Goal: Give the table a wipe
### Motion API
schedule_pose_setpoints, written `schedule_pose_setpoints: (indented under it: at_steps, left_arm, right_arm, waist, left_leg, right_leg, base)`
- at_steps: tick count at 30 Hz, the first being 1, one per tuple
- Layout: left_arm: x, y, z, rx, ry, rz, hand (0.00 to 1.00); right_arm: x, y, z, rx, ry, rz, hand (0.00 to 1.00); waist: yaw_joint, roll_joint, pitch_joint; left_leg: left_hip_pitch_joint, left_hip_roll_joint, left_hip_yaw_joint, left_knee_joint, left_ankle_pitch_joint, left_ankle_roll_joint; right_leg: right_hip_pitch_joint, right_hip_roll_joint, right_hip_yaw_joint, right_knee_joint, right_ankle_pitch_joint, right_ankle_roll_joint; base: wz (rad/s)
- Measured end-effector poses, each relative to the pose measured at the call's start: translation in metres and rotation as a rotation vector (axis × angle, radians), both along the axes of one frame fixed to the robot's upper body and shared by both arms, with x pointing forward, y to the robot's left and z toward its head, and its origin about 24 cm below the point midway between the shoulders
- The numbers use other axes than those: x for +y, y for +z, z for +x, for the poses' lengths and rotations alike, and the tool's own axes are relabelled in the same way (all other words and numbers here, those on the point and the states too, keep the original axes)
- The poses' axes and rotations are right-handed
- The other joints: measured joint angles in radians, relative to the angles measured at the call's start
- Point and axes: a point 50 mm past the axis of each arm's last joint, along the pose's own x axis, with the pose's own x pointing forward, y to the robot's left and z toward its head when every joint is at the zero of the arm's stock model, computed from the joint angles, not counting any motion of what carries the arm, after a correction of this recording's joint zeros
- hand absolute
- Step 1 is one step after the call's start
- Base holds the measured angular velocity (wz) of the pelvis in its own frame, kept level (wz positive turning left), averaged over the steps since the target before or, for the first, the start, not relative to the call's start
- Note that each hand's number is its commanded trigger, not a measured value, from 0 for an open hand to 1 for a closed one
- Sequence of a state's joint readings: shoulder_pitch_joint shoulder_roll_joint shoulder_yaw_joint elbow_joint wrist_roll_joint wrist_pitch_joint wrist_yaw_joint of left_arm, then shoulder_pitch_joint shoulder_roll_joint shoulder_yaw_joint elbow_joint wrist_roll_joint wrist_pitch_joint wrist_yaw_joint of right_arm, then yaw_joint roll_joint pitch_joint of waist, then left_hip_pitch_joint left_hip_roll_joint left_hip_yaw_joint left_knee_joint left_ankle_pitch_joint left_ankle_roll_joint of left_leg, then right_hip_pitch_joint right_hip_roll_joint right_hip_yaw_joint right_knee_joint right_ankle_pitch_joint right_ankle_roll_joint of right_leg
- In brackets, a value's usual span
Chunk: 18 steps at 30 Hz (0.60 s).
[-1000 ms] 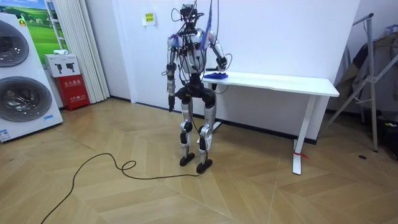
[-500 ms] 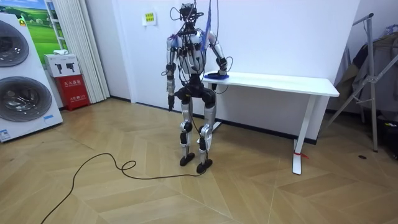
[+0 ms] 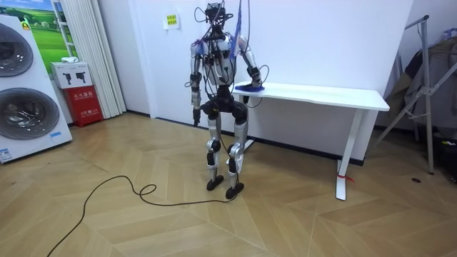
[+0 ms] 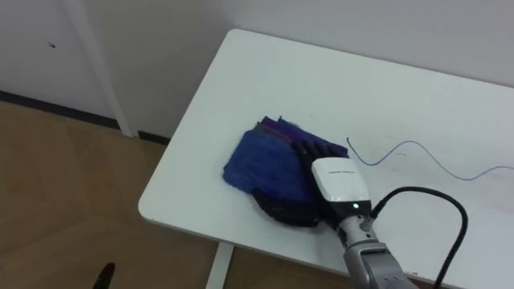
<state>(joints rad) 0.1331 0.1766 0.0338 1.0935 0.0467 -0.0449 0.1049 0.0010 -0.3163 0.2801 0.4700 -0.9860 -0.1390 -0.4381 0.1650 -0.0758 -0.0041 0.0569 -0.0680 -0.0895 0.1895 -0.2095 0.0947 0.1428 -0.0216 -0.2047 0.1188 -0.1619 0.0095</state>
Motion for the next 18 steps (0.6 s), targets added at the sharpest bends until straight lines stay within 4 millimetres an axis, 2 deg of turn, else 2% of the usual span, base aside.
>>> schedule_pose_setpoints:
  at_steps: [5,13,18]
  left_arm:
    - [0.000,-0.001,-0.003,0.005,0.010,-0.004,0.00]
    - [0.000,0.000,-0.006,0.006,0.007,0.000,0.00]
    - [0.000,0.003,-0.002,-0.028,0.000,0.001,0.00]
  right_arm:
    - [-0.005,0.006,0.003,-0.044,-0.033,0.019,1.00]
    - [-0.003,0.013,0.006,-0.057,-0.023,0.039,1.00]
    - [0.000,0.016,0.007,-0.053,-0.015,0.047,1.00]
  waist:
    - [0.000,-0.002,0.0009]
    - [-0.002,-0.012,0.0021]
    - [-0.022,-0.010,0.0051]
  left_leg:
    - [0.008,0.000,-0.001,-0.002,0.000,0.000]
    - [0.008,0.000,-0.001,-0.004,0.000,0.000]
    - [0.009,0.000,0.001,-0.004,0.000,0.000]
  right_leg:
    - [0.007,0.000,-0.002,0.000,0.000,0.000]
    - [0.005,0.000,0.006,0.000,0.000,0.000]
    - [0.006,-0.002,0.010,0.000,0.000,0.000]
  base:
    - [0.00]
    - [0.00]
    - [0.00]
